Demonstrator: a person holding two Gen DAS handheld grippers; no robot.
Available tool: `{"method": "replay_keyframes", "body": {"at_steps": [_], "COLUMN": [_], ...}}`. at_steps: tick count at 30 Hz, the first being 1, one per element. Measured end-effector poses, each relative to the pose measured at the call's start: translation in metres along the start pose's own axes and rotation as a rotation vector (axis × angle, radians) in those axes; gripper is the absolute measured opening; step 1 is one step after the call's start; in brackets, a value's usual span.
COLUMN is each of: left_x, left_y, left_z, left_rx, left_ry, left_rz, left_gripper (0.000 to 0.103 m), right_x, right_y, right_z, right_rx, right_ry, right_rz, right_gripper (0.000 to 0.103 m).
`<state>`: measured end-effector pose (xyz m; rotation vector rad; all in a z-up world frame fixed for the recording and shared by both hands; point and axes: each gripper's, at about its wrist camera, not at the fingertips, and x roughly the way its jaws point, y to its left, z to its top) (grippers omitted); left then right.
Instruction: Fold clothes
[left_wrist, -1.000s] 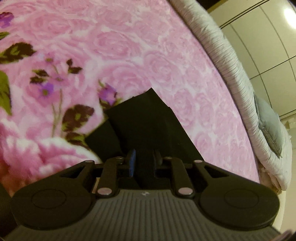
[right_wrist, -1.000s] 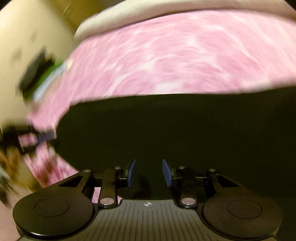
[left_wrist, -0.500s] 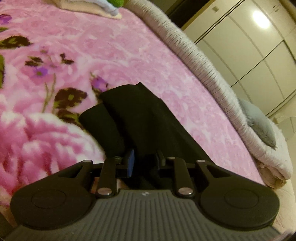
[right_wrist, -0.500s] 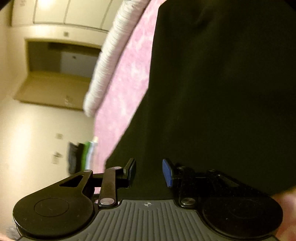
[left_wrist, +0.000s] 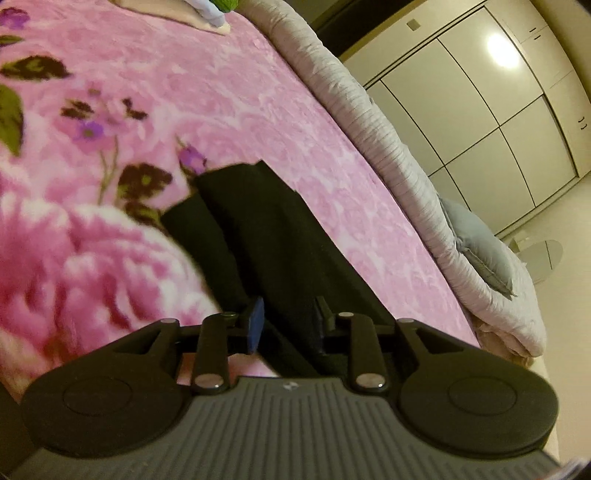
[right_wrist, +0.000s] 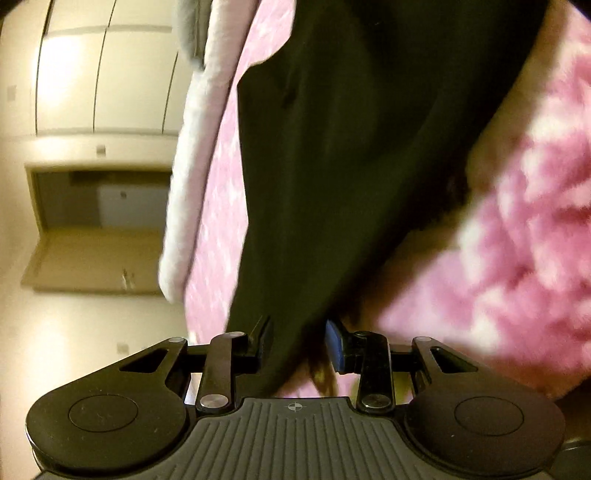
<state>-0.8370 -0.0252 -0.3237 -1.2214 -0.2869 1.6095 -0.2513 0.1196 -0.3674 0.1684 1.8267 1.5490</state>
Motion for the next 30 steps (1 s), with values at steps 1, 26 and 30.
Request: {"method": "replay_keyframes", "body": {"at_steps": [1,26,30], "left_x": [0.002,0.012,0.005], "left_y": [0.002,0.002,0.007], "left_z": [0.004,0.01,0.002], "left_rx": [-0.016,0.198,0.207], "left_ry": [0.003,-0.046,-0.078], "left_rz": [0.001,0.03,0.048], "left_gripper": [0.023,0.0,0.0], "right_x": [0.002,0.018,0.032], "right_y": [0.0,0.063,0.033], "right_z": [0.003,-0.017,-0.032], "right_rx": [0.004,-0.299,-0.265], "right_ry": [-0.008,-0.152,-0.107], "right_rz": [0.003,-0.088,-0.186], "right_gripper": [0.035,0.003,0.003]}}
